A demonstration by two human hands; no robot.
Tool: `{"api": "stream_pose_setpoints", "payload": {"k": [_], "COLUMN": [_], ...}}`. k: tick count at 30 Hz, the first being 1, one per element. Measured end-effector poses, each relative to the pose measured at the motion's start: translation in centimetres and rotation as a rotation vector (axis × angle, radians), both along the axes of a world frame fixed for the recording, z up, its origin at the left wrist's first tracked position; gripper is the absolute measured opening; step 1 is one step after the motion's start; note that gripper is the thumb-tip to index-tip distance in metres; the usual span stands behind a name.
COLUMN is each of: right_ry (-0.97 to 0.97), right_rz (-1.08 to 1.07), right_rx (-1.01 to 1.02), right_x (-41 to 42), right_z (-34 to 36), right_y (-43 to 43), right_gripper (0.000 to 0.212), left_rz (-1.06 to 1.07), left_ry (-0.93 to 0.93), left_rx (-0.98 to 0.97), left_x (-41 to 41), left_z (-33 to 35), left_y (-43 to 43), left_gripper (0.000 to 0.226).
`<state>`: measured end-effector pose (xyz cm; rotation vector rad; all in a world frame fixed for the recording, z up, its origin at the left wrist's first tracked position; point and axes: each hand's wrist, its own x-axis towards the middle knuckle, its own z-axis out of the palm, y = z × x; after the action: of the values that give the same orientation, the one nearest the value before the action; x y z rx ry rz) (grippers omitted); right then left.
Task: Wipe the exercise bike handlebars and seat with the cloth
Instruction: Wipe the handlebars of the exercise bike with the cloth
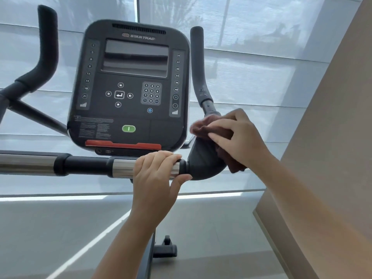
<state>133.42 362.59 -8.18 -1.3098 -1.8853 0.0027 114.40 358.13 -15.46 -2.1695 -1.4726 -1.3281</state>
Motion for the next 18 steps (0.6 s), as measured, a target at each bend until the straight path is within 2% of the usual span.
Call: {"api": "stream_pose_setpoints", "payload": {"k": [3,7,12,15,18], "right_ry": [-0.013,-0.06,-0.4,-0.347,-0.191], "right_rz": [0.086,0.057,0.047,0.121,0.001], "right_rx": [-0.003,-0.032,-0.121,-0.184,0.005], "right_x": [0.6,2.4,3.4,0.6,-1.8], "right_z": [-1.3,2.8,6.1,4.4,1.4], "right_y": [-3.8,-3.6,-2.8,-1.4,-0.4], "right_gripper": [0.022,0.025,0.017,0.016,0.016], "left_rz": [0.007,0.005,0.01,0.013,0.018], "left_ry": [0.02,0.025,0.009,0.011,0.009], "left_rx": [-0.009,-0.039,-0.043,-0.036,-0.027], "left_x": [-0.1,-0.2,-0.1,-0.1,0.0], "left_z": [-0.1,0.1,0.0,-0.1,-0.1], "left_y": [0.1,0.1,0.0,0.0,0.0], "left_gripper": [0.043,0.042,0.038,0.038,0.039]}}
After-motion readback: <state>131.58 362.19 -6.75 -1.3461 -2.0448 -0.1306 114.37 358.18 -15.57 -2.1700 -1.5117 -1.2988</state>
